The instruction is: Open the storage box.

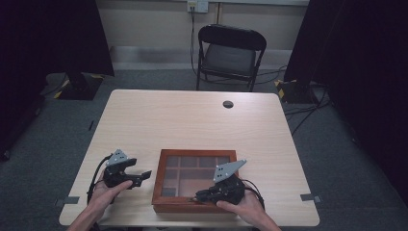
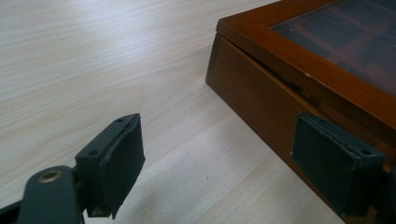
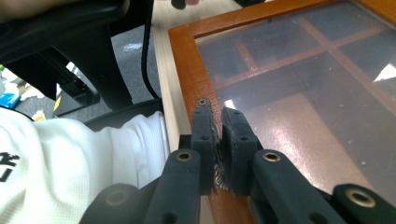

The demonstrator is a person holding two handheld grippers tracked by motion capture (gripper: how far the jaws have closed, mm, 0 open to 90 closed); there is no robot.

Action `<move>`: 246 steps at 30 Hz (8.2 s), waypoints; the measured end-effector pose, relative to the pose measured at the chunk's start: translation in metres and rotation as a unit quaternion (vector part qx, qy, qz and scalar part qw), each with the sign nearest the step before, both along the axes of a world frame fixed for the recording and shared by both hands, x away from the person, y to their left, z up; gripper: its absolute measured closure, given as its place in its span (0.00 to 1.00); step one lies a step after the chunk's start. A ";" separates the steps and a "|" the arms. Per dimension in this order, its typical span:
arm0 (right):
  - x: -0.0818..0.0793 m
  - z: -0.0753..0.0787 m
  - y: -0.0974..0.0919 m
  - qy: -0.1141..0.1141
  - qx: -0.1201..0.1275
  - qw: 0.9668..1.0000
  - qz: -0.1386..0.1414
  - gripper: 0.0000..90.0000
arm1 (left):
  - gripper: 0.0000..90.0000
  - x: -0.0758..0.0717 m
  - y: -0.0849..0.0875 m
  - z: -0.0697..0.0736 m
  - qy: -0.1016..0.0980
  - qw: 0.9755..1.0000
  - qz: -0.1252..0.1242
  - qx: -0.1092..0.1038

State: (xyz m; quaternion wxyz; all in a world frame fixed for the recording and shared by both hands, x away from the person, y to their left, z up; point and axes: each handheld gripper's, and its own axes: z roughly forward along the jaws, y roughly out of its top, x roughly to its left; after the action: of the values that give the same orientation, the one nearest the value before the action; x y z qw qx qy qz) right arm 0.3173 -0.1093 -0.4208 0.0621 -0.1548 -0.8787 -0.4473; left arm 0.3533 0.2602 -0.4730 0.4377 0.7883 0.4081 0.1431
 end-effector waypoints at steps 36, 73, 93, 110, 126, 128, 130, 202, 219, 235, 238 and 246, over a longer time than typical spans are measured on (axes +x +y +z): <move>0.002 -0.002 0.008 -0.009 -0.021 1.000 0.015 0.90 | 0.19 -0.015 -0.012 0.002 -0.001 0.996 -0.087 -0.009; 0.001 -0.001 0.010 -0.018 -0.022 0.999 0.028 0.92 | 0.19 -0.013 -0.006 0.005 0.010 0.996 -0.081 -0.030; 0.013 0.030 0.011 -0.014 -0.025 0.999 0.038 0.92 | 0.20 -0.017 -0.015 0.008 0.009 0.990 -0.136 -0.043; 0.003 0.038 -0.025 -0.033 0.002 0.999 -0.030 0.50 | 0.23 -0.018 -0.019 0.015 -0.025 0.990 -0.126 -0.058; 0.000 0.035 -0.068 -0.057 0.027 0.994 -0.092 0.25 | 0.21 -0.014 -0.027 0.032 -0.045 0.987 -0.128 -0.083; 0.000 0.034 -0.069 -0.061 0.025 0.993 -0.099 0.25 | 0.21 -0.012 -0.027 0.034 -0.049 0.987 -0.129 -0.080; 0.001 0.034 -0.071 -0.067 0.029 0.992 -0.103 0.25 | 0.20 -0.011 -0.027 0.036 -0.047 0.987 -0.129 -0.079; 0.090 0.047 -0.080 -0.068 0.100 0.966 -0.229 0.47 | 0.54 0.060 -0.046 0.067 -0.039 0.985 -0.119 -0.121; 0.111 0.029 -0.078 -0.051 0.093 0.963 -0.248 0.47 | 0.58 0.074 -0.046 0.058 -0.026 0.987 -0.102 -0.119; 0.124 0.004 -0.085 -0.034 0.091 0.958 -0.270 0.53 | 0.60 0.085 -0.048 0.045 -0.024 0.989 -0.091 -0.112; 0.128 0.002 -0.085 -0.034 0.092 0.957 -0.272 0.54 | 0.61 0.089 -0.047 0.043 -0.025 0.989 -0.087 -0.119; 0.132 -0.002 -0.083 -0.036 0.088 0.956 -0.276 0.55 | 0.62 0.092 -0.048 0.040 -0.021 0.990 -0.085 -0.112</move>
State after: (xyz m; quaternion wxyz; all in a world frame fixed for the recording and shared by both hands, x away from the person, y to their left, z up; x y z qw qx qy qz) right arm 0.4492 -0.1927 -0.4230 -0.0822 -0.3694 -0.7606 -0.5275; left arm 0.4451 0.2122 -0.4333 0.5425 0.7629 0.3436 0.0747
